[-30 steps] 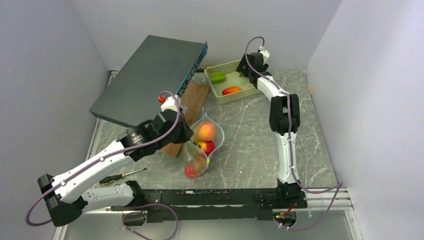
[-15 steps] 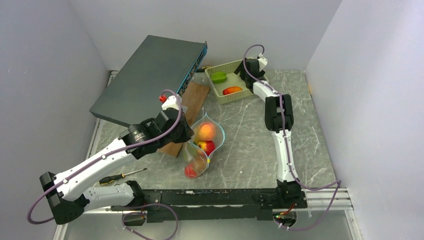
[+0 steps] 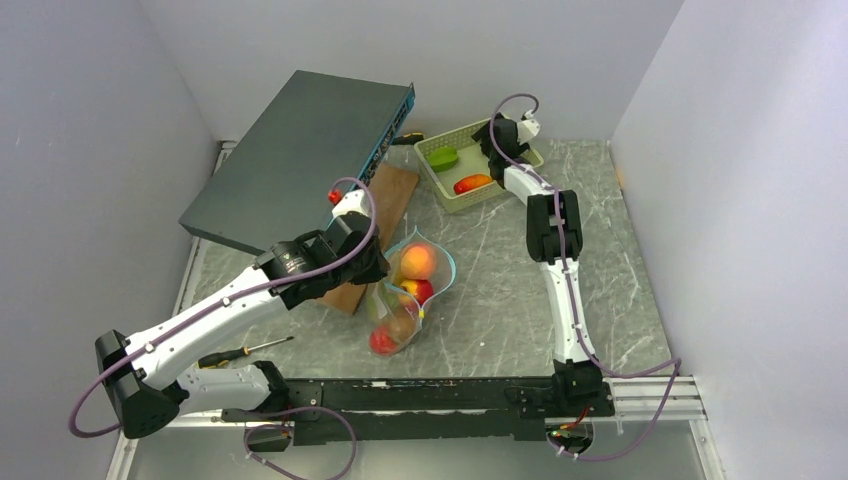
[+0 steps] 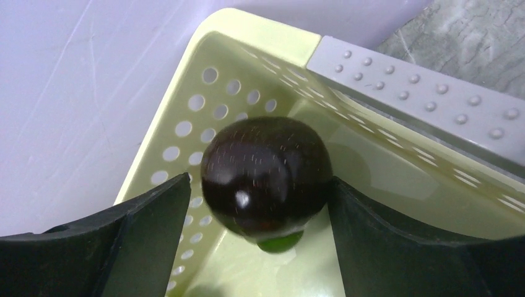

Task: Place the food in the zip-top bag and seal the zipper
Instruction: Pick up the fake fruit from the bin.

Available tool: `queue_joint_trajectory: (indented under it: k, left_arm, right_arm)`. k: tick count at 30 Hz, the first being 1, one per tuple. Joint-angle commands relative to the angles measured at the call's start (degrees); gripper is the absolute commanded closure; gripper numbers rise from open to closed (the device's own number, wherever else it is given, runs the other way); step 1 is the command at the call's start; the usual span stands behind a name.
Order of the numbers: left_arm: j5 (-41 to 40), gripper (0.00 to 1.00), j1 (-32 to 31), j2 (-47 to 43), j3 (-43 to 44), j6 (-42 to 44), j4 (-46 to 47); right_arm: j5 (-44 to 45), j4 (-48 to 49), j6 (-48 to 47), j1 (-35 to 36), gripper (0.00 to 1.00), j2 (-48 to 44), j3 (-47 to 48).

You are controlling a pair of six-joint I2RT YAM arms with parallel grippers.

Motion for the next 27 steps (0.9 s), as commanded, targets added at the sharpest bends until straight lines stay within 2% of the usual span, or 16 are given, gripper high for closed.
queue_joint_trajectory:
  k: [1,7,12,21,27]
  left_arm:
    - [-0.7,1.00,0.2,-0.3,2.0,0.6,-0.5]
    - [-0.9,1.00,0.2,-1.2,1.0,0.7,0.2]
    - [-0.5,1.00,0.2,-1.3,0.3,0.8,0.5]
    - [-1.4,1.00,0.3,-2.6,-2.3,1.4,2.1]
    - [-2.0,1.00,0.3,-3.4,-3.1,1.6,4.1]
  right_arm:
    - [0.8,0.9,2.4,-1.0,0.26,2.8,2.8]
    - [-1.6,3.3,-0.5,-1.0,0.53,-0.9,0.0]
    - [-4.9,4.2,-3.3,-1.1,0.67,-6.6,-4.0]
    - [-10.0,-0.3,-8.1,0.3,0.77,-21.3,-11.5]
    - [-12.3,-2.2,-9.8,4.1,0.81,-37.3,-26.4]
